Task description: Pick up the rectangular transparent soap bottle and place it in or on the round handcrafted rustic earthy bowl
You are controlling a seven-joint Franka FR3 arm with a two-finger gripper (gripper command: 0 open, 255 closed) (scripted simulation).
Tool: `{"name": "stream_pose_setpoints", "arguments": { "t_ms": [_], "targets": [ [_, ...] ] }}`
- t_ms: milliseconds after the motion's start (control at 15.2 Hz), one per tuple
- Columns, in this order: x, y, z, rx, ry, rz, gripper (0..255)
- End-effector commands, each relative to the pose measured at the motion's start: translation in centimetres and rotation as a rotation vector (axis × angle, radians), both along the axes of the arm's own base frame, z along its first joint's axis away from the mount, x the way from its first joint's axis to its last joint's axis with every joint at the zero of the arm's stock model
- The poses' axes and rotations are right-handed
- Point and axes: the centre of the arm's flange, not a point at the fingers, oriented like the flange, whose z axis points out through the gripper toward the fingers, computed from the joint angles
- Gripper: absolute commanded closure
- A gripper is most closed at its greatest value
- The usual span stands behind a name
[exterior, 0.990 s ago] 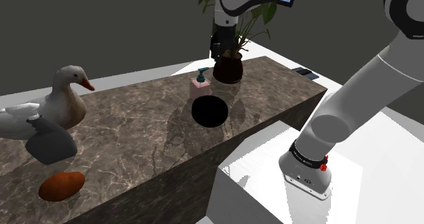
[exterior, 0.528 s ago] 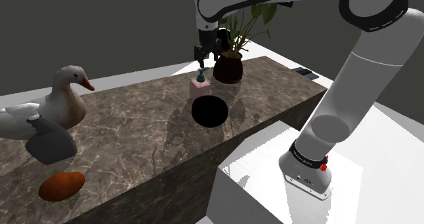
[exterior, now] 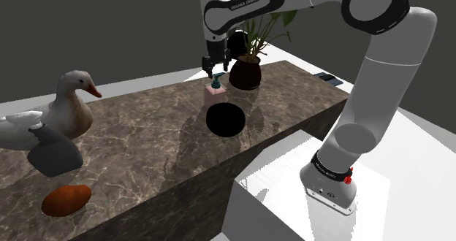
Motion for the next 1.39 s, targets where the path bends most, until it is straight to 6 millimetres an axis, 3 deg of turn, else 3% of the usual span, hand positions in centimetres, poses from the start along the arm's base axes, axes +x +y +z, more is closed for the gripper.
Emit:
{"name": "stream_pose_setpoints", "arguments": {
  "t_ms": [0, 594, 660, 1320],
  "targets": [
    [-0.03, -0.13, -1.17, 0.0, 0.0, 0.0, 0],
    [-0.06, -0.17, -1.47, 0.0, 0.0, 0.0, 0],
    [-0.06, -0.17, -1.47, 0.0, 0.0, 0.0, 255],
    [-0.06, -0.17, -0.94, 0.0, 0.0, 0.0, 255]
  ]
}}
